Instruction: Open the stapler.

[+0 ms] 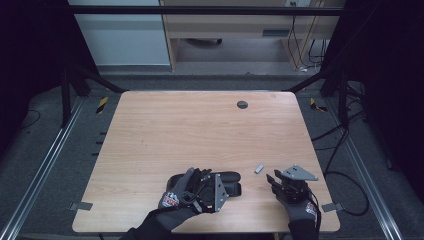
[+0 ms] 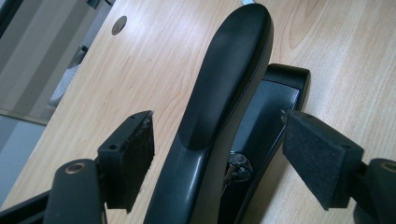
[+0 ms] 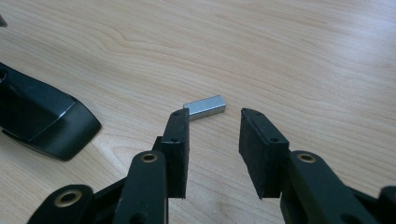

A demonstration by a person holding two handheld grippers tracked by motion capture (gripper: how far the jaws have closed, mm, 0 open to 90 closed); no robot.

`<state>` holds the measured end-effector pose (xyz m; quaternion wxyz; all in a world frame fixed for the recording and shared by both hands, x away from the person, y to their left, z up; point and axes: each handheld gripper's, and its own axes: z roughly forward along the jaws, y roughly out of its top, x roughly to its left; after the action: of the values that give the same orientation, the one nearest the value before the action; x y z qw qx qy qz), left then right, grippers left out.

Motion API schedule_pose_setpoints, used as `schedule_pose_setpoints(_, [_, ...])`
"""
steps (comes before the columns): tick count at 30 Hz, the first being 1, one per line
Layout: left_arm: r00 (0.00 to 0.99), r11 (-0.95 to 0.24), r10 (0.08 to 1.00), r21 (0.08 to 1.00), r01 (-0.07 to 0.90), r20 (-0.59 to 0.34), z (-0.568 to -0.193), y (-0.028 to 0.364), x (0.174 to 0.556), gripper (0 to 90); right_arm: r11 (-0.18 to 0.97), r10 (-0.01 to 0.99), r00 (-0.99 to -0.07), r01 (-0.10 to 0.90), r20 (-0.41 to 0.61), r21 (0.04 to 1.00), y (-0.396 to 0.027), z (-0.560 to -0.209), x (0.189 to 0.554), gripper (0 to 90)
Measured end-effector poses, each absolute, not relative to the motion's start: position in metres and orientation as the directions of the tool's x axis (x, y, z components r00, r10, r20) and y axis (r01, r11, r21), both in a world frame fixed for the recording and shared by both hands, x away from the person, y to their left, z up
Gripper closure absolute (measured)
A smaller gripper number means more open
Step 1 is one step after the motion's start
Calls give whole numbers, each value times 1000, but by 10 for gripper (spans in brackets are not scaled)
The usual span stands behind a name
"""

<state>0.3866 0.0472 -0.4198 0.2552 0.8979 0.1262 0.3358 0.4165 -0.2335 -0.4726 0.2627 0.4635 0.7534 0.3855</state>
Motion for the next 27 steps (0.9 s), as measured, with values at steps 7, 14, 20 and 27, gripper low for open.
schedule_pose_setpoints(7, [741,-849,386,526,52,550,-422,43,389,249,273,901,-433,497,-38,824,-233,-473,417,638])
schedule_pose_setpoints(14, [740,-854,381,518,53,554,-425,38,391,250,271,901,-433,498,-34,824,-233,-473,416,646])
schedule_pose_setpoints(20, [738,-858,375,511,48,561,-428,34,393,253,270,900,-434,498,-33,824,-233,-473,416,665])
schedule_pose_setpoints(27, [734,-868,366,495,47,572,-432,29,396,257,274,898,-439,498,-33,823,-234,-473,417,719])
